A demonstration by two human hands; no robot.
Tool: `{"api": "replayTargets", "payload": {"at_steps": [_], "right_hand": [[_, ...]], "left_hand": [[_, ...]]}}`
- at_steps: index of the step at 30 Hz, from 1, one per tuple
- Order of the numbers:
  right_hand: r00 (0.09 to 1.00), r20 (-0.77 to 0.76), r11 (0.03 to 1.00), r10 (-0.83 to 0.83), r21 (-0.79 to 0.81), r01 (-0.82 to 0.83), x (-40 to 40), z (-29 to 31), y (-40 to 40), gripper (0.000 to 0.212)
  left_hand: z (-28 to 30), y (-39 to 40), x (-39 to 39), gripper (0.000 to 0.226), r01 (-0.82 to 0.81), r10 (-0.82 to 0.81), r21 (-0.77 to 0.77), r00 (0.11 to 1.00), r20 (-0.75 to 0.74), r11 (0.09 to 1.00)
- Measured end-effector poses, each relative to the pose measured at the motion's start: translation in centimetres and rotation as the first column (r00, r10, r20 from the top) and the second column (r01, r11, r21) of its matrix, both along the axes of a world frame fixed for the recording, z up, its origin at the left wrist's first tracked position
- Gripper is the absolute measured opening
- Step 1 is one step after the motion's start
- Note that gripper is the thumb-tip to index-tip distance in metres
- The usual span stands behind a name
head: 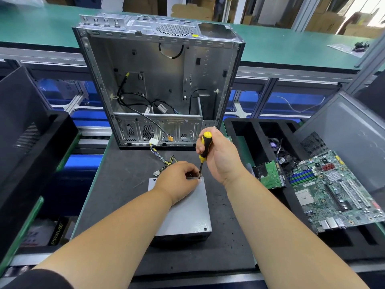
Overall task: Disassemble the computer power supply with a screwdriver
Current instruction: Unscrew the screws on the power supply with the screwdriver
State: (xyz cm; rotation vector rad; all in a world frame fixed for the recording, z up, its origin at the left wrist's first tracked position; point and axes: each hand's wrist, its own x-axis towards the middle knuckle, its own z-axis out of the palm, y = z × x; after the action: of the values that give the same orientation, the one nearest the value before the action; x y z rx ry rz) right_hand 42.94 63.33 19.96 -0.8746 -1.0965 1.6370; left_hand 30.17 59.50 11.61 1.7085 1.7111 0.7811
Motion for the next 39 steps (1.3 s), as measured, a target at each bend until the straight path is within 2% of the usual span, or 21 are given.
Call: {"api": "replayTargets", "payload": {"at_steps": [4,8,10,20,23,25,28,31,32,34,36,39], "right_hand": [[0.997,-0.072,0.999,0.002,-0.038,-0.004,0.1,-0.1,0.0,0.045],[0.998,0.049,0.997,0.036,0.073,-0.04,0.7,-0.4,0.0,0.029],[0.996,0.081,0.996,0.043,0.08,-0.049,0.8,-0.3,-0.1,0.026],[0.993,0.117,0.997,0.021,0.076,-0.03,1.2,-0.4,0.1,0.035],[0.992,0.123,0.995,-0.002,0.099,-0.011,1.0,-0.5,0.1,0.031],[0.994,0.104,0.998,-0.031,0.049,0.026,0.6,-0.6,-0.1,0.031],[0.997,-0.001,0.996,-0.074,-0.048,0.073,0.1,-0.7,-0.3,0.05],[0.995,-0.095,0.998,-0.031,-0.055,0.026,0.3,-0.4,-0.2,0.062],[0.997,-0.079,0.999,-0.017,-0.041,0.014,0.4,-0.4,-0.1,0.059],[0.997,0.074,0.999,-0.031,0.022,0.03,0.7,-0.4,-0.2,0.044],[0.95,0.3,0.993,-0.084,0.102,0.055,1.0,-0.5,-0.2,0.038],[0.86,0.488,0.981,-0.153,0.179,0.072,1.6,-0.2,-0.3,0.04]], "left_hand": [[0.0,0.0,0.0,0.005,0.002,-0.002,0.011,1.0,0.001,1.0],[0.0,0.1,0.0,0.004,0.001,-0.001,0.01,1.0,0.005,1.0],[0.0,0.1,0.0,0.004,-0.002,0.002,0.007,1.0,-0.004,1.0],[0.3,0.0,0.1,0.004,-0.004,0.004,-0.003,1.0,-0.021,1.0],[0.2,0.0,0.1,0.003,-0.013,0.013,0.0,0.999,-0.03,1.0],[0.2,0.0,0.2,0.002,-0.018,0.018,0.004,0.999,-0.027,1.0],[0.2,0.0,0.2,0.002,-0.019,0.019,0.015,1.0,-0.002,1.0],[0.3,0.0,0.2,0.003,-0.016,0.016,0.017,1.0,-0.002,1.0],[0.3,0.0,0.1,0.002,-0.018,0.018,0.018,1.0,-0.002,1.0],[0.3,0.1,0.1,0.002,-0.027,0.027,0.019,1.0,0.005,0.999],[0.2,0.1,0.1,0.002,-0.034,0.034,0.017,0.999,0.007,0.999],[0.3,0.1,0.2,0.001,-0.031,0.031,0.024,0.999,0.009,0.999]]}}
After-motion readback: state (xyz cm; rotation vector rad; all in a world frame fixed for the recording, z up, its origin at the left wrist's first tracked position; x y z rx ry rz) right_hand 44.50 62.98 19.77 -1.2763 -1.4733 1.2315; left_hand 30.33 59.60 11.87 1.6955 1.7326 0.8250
